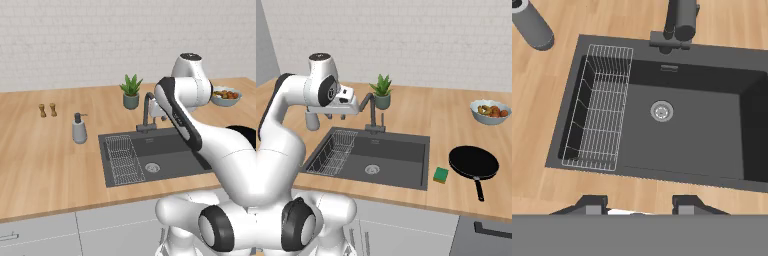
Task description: Pick the pan and sponge and place them into the sink. Then turn on the water.
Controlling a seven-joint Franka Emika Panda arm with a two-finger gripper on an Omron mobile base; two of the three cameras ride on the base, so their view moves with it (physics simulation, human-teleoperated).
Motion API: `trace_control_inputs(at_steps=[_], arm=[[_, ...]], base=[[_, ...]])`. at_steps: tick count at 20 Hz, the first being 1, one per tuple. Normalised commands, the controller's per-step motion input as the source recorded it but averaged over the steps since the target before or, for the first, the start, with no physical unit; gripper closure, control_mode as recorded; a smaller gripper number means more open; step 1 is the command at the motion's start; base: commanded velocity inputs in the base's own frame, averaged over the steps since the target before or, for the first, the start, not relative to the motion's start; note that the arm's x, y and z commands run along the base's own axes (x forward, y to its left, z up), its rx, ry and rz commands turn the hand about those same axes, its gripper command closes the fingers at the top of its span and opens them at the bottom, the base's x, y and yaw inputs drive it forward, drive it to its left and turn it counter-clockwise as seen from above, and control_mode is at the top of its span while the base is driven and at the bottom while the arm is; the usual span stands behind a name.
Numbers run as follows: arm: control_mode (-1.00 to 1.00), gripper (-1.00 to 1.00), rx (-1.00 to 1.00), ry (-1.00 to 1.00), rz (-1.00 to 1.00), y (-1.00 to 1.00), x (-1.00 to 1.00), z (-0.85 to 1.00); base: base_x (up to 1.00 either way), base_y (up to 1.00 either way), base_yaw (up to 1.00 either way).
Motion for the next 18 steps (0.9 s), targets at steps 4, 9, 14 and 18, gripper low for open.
trace_control_inputs(at_steps=[4, 9, 14, 18], arm=[[-1.00, -1.00, -0.01, 0.00, -0.01, -0.30, 0.01, -0.11], [-1.00, -1.00, -0.01, 0.00, -0.06, -1.00, 0.00, -0.24], [-1.00, -1.00, 0.00, 0.01, -0.11, -1.00, 0.00, -0.21], [-1.00, -1.00, 0.00, 0.00, -0.08, -1.00, 0.03, -0.18]], base=[[0.00, 0.00, 0.00], [0.00, 0.00, 0.00], [0.00, 0.00, 0.00], [0.00, 0.00, 0.00]])
